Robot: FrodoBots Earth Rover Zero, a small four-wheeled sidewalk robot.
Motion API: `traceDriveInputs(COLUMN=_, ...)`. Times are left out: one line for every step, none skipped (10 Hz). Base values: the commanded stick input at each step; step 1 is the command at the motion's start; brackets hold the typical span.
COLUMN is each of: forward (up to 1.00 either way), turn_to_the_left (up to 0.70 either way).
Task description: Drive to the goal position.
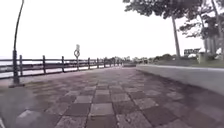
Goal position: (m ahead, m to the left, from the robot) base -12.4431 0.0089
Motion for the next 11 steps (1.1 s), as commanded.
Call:
traceDriveInputs(forward=1.00, turn_to_the_left=0.00)
traceDriveInputs(forward=1.00, turn_to_the_left=0.00)
traceDriveInputs(forward=1.00, turn_to_the_left=0.00)
traceDriveInputs(forward=1.00, turn_to_the_left=0.00)
traceDriveInputs(forward=1.00, turn_to_the_left=0.00)
traceDriveInputs(forward=1.00, turn_to_the_left=0.00)
traceDriveInputs(forward=1.00, turn_to_the_left=0.00)
traceDriveInputs(forward=1.00, turn_to_the_left=0.00)
traceDriveInputs(forward=1.00, turn_to_the_left=0.00)
traceDriveInputs(forward=1.00, turn_to_the_left=0.00)
traceDriveInputs(forward=1.00, turn_to_the_left=0.00)
